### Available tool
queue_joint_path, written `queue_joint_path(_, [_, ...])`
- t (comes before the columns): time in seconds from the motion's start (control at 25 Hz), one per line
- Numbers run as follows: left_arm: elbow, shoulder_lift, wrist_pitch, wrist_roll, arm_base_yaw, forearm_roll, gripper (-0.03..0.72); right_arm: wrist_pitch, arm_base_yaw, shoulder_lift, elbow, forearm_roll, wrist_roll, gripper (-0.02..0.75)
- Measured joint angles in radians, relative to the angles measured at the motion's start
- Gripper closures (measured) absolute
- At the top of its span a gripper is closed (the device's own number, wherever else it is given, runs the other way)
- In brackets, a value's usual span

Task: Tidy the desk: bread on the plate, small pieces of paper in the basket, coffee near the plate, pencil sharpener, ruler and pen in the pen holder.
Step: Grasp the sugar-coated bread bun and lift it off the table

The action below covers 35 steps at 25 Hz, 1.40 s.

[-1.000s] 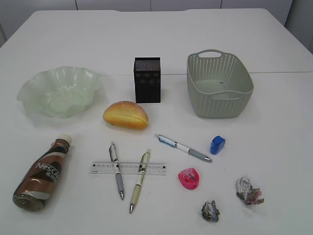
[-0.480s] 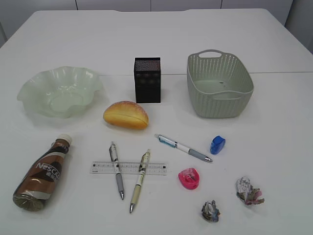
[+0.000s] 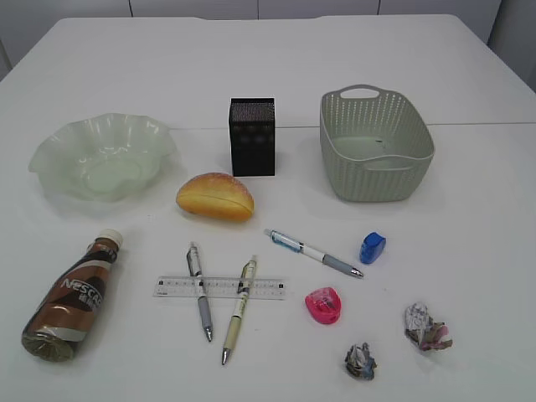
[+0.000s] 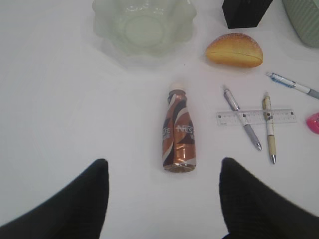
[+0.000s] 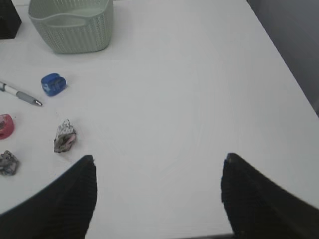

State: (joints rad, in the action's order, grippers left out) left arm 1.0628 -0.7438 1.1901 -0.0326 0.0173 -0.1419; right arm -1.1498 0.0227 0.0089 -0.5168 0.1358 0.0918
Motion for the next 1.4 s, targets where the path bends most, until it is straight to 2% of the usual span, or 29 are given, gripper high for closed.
queue_joint_path(0.28, [0.072,-0.159,-0.016,0.0,0.0,-0.018,0.195,-0.092,0.0,0.311,-0.102,0.0,0.036,0.169])
queue_joint_path(0.48, [0.076,-0.239,-0.022,0.0,0.0,-0.033,0.2,-0.106,0.0,0.592,-0.266,0.0,0.11,0.169])
queue_joint_path(0.64, [0.076,-0.291,-0.028,-0.002,-0.002,-0.113,0.202,-0.106,0.0,0.833,-0.405,-0.005,0.124,0.169])
queue_joint_path(0.76, [0.077,-0.327,-0.031,-0.056,-0.002,-0.189,0.202,-0.102,0.0,0.978,-0.478,-0.028,0.124,0.169])
queue_joint_path(0.88, [0.105,-0.382,-0.026,-0.093,-0.002,-0.217,0.202,-0.098,0.0,1.099,-0.526,-0.034,0.126,0.169])
queue_joint_path(1.0, [0.181,-0.46,-0.006,-0.112,-0.002,-0.221,0.202,-0.094,0.0,1.18,-0.538,-0.036,0.111,0.169])
queue_joint_path(1.2, [0.398,-0.652,0.024,-0.17,-0.002,-0.232,0.202,-0.092,0.0,1.276,-0.538,-0.036,0.1,0.169])
queue_joint_path(1.4, [0.613,-0.868,0.045,-0.294,0.064,-0.232,0.202,-0.089,0.0,1.299,-0.538,-0.036,0.099,0.169])
